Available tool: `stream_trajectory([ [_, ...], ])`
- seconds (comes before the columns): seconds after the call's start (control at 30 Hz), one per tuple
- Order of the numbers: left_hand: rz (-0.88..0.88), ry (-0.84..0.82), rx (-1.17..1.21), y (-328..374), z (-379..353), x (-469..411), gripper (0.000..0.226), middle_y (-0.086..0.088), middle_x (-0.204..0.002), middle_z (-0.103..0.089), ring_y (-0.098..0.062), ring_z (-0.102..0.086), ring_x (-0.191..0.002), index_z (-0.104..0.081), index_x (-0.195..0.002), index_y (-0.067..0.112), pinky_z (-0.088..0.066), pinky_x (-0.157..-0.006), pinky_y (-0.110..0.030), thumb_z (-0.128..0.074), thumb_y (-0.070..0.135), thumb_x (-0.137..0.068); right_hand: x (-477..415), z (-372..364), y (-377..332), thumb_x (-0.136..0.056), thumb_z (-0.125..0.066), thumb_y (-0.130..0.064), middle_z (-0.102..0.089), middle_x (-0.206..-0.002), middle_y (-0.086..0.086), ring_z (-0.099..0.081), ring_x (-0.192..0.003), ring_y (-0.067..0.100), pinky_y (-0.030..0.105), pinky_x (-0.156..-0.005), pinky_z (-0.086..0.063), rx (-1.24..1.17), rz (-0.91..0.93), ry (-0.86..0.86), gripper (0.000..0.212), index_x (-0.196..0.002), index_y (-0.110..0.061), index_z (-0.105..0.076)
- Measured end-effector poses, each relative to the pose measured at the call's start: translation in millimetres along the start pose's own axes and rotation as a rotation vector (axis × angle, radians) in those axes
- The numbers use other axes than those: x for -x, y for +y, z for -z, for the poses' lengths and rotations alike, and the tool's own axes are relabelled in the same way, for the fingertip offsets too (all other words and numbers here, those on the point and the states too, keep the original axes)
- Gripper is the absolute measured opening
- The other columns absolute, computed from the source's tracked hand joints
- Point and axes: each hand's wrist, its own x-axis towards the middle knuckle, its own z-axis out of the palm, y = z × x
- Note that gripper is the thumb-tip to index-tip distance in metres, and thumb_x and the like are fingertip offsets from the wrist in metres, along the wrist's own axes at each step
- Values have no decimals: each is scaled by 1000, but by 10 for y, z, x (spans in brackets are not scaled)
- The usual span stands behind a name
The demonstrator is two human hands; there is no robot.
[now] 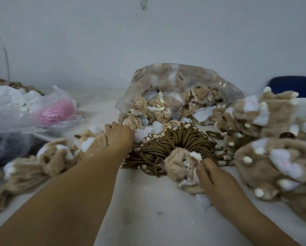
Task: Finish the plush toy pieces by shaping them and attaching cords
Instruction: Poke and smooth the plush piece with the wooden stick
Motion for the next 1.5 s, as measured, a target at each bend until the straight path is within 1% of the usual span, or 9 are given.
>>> stream_trajectory([
  [0.2,274,293,1275,45,598,-11,24,-8,-103,-63,-28,-61,-93,-58,-106,11,-49,-73,-38,-41,26,-100,-36,28,15,-96,-40,-39,-57,-59,-7,-55,-50,4,26,-45,-46,-434,-166,260,25,-78,-24,-50],
  [0.3,352,83,1814,238,788,337,21,6,-89,-70,-17,-65,-82,-65,-98,34,-55,-66,-32,-46,25,-100,-85,44,62,-100,-40,-35,-62,-68,-12,-57,-64,1,24,-52,-43,-526,-216,417,26,-81,-22,-53],
  [0.43,190,-426,2434,454,815,871,34,4,-74,-70,-5,-62,-57,-74,-102,7,-48,-47,-15,-47,26,-104,-137,62,143,-97,-46,-41,-61,-89,-7,-57,-86,16,31,-68,-36,-458,-260,362,17,-97,-28,-56],
  [0.5,398,-697,2672,565,770,1087,33,4,-62,-65,-4,-51,-39,-77,-74,8,-43,-39,-14,-63,32,-92,-118,30,143,-96,-49,-35,-56,-98,-1,-52,-99,20,30,-77,-33,-279,-223,224,13,-103,-26,-54],
  [0.63,786,-962,2634,735,604,1319,38,-4,-64,-55,-9,-45,-47,-71,-76,4,-44,-36,-16,-61,35,-96,-50,41,113,-89,-54,-30,-45,-129,-3,-41,-119,15,26,-91,-32,-76,-152,152,40,-128,-21,-48],
  [0.77,506,-970,2724,706,507,1392,36,-12,-78,-68,-16,-66,-52,-71,-103,5,-55,-44,-22,-58,36,-93,-11,102,110,-91,-55,-21,-38,-136,-3,-38,-115,10,22,-90,-29,69,-37,205,41,-131,-16,-50],
  [1.0,147,-697,2419,760,352,1438,51,-16,-130,-64,-30,-58,-125,-57,-135,10,-47,-106,-43,-46,39,-95,-17,75,55,-94,-48,-5,-51,-121,-5,-43,-106,6,9,-89,-29,66,171,186,36,-124,-17,-63],
  [1.17,1,-742,2406,838,371,1498,50,-18,-131,-63,-30,-59,-124,-53,-137,7,-51,-102,-40,-54,34,-95,22,95,-97,-88,-55,-52,-42,-111,-14,-47,-96,-2,13,-88,-39,-95,199,323,43,-122,-25,-56],
  [1.5,-91,-546,1973,884,253,1558,16,-7,-98,-76,-23,-72,-97,-76,-93,23,-56,-91,-41,-71,33,-82,-22,20,-69,-87,-61,-16,-55,-82,-7,-52,-73,7,11,-62,-39,-255,93,228,6,-83,-17,-57],
])
